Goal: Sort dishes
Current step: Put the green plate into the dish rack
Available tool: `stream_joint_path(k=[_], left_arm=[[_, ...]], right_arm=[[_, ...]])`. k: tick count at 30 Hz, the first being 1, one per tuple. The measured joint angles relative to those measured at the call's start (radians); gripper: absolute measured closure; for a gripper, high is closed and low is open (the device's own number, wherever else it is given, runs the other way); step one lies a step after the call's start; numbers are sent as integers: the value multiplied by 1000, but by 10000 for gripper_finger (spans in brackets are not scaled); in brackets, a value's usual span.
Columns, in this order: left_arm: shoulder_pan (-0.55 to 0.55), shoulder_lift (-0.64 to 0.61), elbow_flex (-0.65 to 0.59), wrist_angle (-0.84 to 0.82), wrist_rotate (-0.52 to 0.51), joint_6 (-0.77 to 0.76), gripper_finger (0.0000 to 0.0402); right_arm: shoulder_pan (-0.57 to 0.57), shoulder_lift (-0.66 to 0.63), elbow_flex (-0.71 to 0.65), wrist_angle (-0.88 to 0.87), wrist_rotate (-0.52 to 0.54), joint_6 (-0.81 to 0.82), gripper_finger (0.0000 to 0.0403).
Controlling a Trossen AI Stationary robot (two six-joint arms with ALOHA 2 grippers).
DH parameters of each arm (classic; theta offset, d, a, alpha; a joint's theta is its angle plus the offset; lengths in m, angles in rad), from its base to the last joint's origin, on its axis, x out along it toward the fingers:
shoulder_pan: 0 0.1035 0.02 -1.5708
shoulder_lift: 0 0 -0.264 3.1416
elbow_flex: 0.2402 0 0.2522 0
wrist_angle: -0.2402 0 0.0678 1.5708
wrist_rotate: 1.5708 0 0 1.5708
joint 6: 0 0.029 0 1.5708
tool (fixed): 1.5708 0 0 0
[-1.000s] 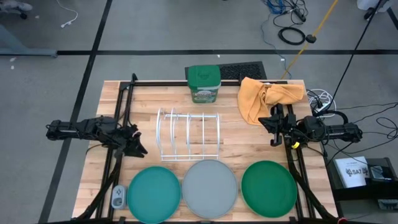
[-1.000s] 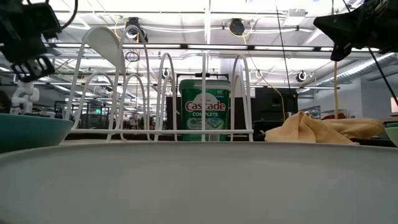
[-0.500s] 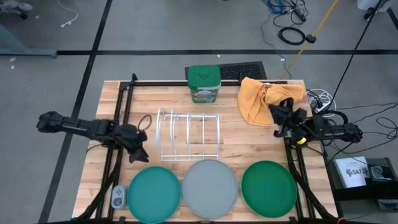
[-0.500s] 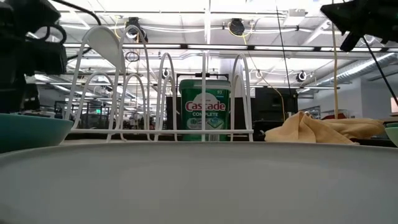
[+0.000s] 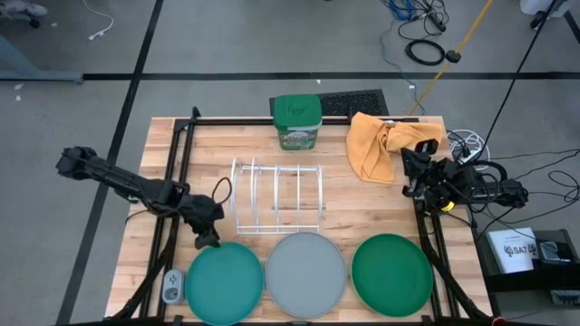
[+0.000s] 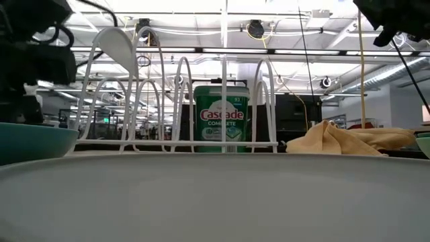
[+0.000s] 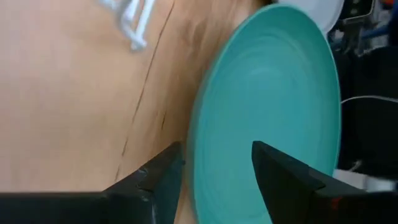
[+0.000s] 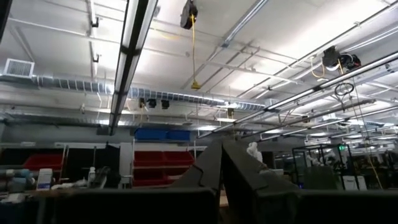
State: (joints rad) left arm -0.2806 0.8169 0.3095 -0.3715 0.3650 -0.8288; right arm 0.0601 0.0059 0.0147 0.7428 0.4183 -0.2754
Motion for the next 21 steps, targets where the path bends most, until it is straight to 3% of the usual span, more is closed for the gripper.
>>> stream_joint_path(k=[9,16,21], left_arm=[[-47,-51,144,-214,-242,25,228],[-54,-114,287,-336,-260,9,229],[-118,-51,368,-339,-248,-46,229]], right_arm=[[0,0,0,-19,0,-1,394],[0,0,0,-32,0,1,394],[0,0,0,-49,0,1,394]])
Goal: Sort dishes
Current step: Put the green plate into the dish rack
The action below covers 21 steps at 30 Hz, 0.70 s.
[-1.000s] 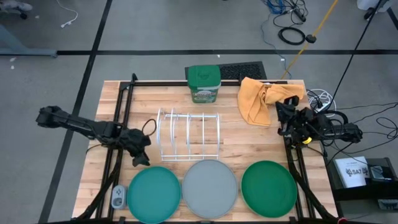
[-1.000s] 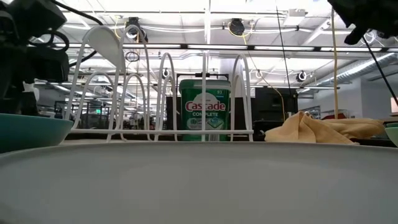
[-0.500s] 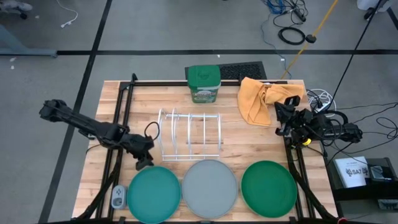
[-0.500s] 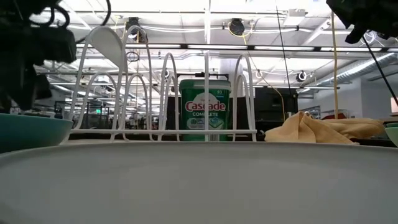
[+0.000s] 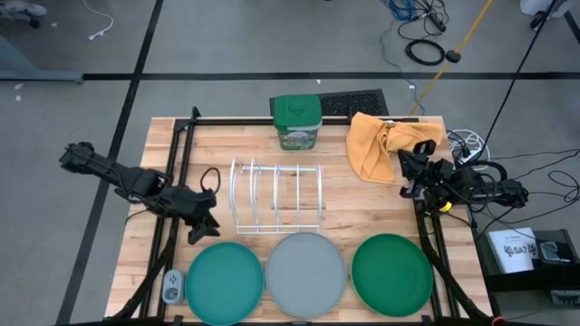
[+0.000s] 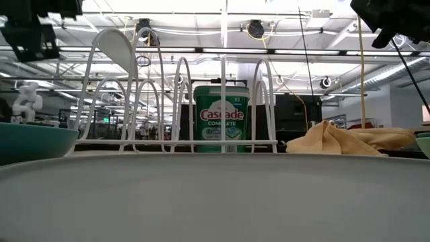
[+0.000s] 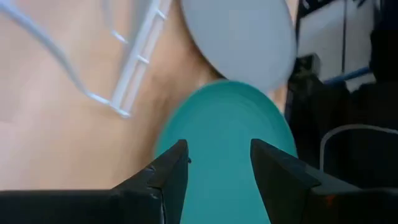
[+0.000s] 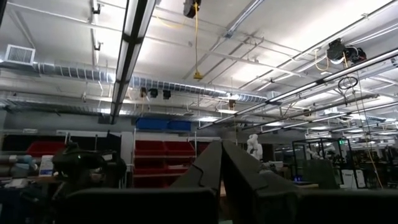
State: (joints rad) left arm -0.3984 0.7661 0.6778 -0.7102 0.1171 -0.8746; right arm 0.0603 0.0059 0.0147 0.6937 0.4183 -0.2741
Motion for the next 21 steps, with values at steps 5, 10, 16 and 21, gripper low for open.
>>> stream_joint_path(k=[5,10,16,21], left_arm=[[-114,120,112,-2,-5,-70,229],[-242,262,250,5,-129,-110,229],[-343,483,267,-53,-129,-274,229],[-403,594,266,-111,-81,-420,229]], right_arm=[[0,0,0,-12,0,0,394],[0,0,0,-18,0,0,394],[0,0,0,-17,0,0,394],[0,0,0,0,0,-12,394]])
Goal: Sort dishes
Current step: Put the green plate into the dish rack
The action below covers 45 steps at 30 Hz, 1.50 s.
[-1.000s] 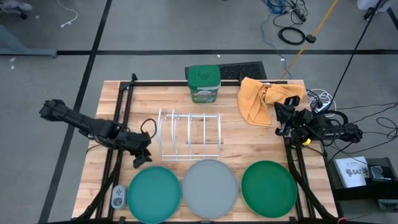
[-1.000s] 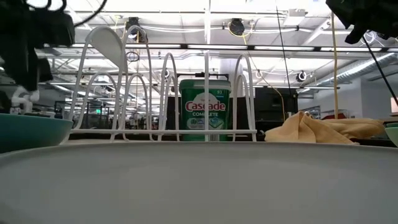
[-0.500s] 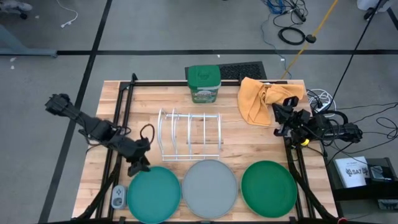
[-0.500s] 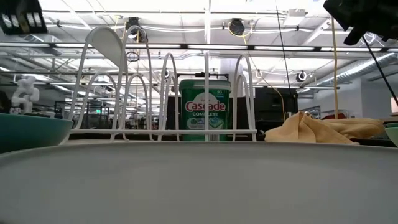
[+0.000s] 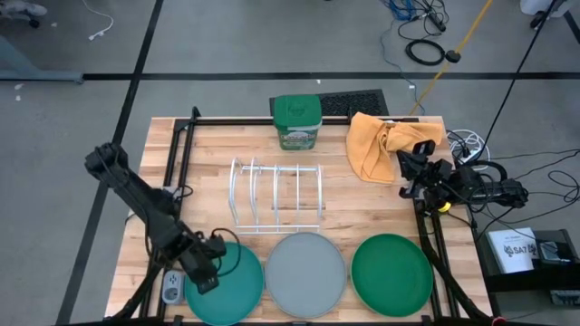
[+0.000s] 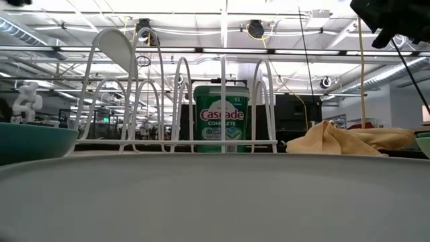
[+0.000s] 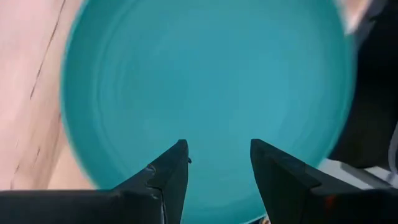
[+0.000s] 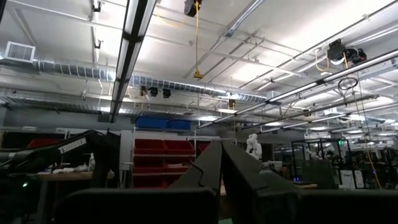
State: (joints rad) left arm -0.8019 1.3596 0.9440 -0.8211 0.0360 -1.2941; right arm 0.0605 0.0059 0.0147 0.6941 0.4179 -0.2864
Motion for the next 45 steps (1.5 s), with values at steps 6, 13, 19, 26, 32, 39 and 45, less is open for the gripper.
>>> stream_joint_path(k=[6,13,19,26,32,39,45], left_arm=[[-82,28,0,-258,-47,-153,229],[-111,28,0,-333,-138,-245,229],[-110,27,-26,-209,-152,-272,229],[-107,34,-109,-57,-184,-318,229],[-97,32,-109,-160,-325,-301,229],[-35,32,-169,-84,-303,-128,222],[26,32,-199,-36,-277,-26,217]], right_arm=[[0,0,0,61,0,-49,394],[0,0,0,91,0,-74,394],[0,0,0,91,0,-82,394],[0,0,0,88,0,-82,394],[0,0,0,88,0,-77,394],[0,0,0,88,0,-76,394],[0,0,0,87,0,-74,394]])
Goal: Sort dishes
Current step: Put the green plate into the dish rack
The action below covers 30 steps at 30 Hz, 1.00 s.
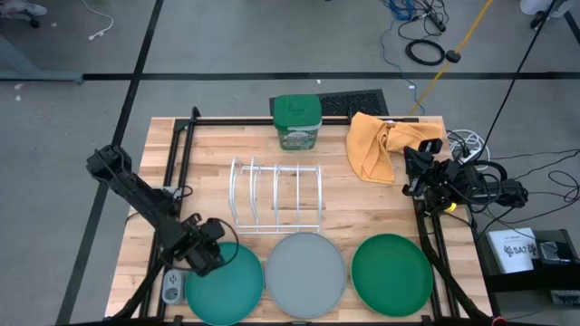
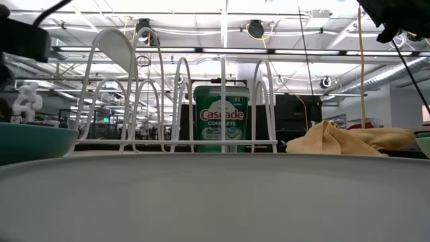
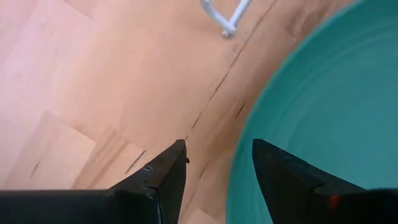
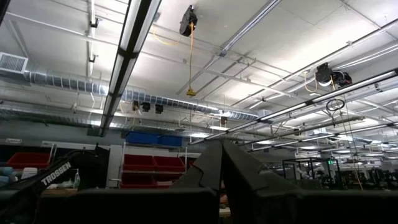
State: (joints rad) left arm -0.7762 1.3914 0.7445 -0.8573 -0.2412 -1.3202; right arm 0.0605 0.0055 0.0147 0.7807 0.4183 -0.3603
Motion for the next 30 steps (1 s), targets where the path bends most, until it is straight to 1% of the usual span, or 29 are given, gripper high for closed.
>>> stream_joint_path(k=[4,9,16,20,22,24,30], left_arm=[[31,0,-40,74,67,68,217],[58,0,-55,87,74,113,217],[93,-1,-95,173,118,184,217],[108,-1,-104,189,130,229,221],[113,-1,-103,200,130,248,235],[117,-1,-103,200,133,260,257],[118,-4,-98,205,132,263,357]], right_arm=[[0,0,0,-11,0,0,394],[0,0,0,-15,0,0,394],[0,0,0,-15,0,0,394],[0,0,0,-15,0,0,394],[0,0,0,-16,0,0,394],[0,0,0,-20,0,0,394],[0,0,0,-36,0,0,394]])
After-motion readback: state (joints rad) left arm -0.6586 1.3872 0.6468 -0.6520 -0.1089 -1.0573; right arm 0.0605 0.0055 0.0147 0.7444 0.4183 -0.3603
